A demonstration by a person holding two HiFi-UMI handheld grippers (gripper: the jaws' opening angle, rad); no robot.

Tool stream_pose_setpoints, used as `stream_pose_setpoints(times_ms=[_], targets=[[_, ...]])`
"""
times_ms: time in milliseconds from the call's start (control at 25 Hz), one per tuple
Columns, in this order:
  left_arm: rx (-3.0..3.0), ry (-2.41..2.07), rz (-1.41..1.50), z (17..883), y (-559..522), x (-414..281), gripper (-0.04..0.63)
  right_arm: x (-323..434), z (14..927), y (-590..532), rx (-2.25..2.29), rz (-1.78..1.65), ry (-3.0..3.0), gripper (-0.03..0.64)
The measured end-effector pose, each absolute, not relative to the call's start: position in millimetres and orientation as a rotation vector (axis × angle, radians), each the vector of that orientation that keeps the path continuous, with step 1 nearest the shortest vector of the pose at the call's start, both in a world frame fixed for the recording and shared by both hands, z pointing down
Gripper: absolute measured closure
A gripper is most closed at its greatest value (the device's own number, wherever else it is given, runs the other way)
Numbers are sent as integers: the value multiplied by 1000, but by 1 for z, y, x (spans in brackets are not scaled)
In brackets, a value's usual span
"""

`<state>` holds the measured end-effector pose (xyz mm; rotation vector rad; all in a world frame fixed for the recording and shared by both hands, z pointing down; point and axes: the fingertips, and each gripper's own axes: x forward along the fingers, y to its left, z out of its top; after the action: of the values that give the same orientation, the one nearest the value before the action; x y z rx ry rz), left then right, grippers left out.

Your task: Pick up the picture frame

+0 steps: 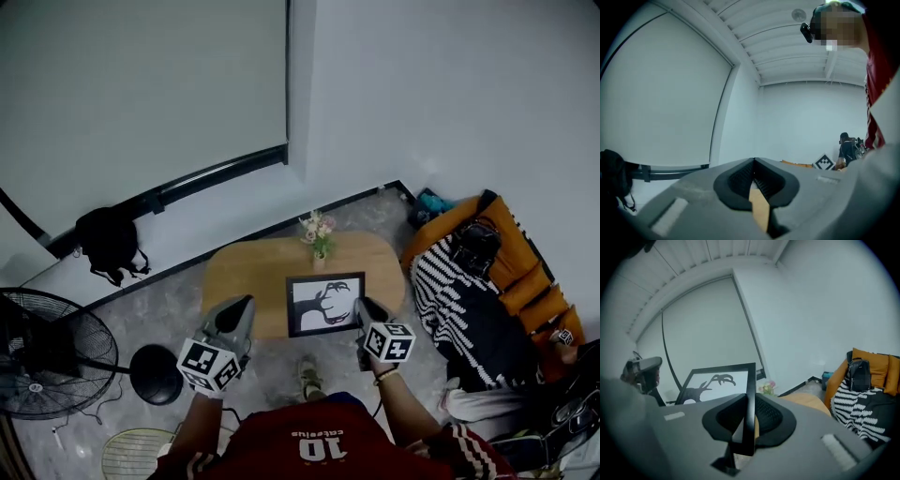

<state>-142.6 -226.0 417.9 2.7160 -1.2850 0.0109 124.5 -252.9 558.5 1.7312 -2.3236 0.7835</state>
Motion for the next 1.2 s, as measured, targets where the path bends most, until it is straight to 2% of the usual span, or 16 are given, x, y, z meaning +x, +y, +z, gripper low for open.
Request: stream_pose_setpoints(times_ms=[560, 880, 1200], targets=[[2813, -1328, -99, 349, -178, -165, 592, 80, 374, -193, 1715, 468, -2702, 555], [2821, -1373, -170, 327, -168, -187, 594, 67, 322, -180, 1747, 318, -2752, 555], [2831, -1416, -202, 320, -142, -185, 592, 68, 316, -151, 1783, 226, -2757, 556]])
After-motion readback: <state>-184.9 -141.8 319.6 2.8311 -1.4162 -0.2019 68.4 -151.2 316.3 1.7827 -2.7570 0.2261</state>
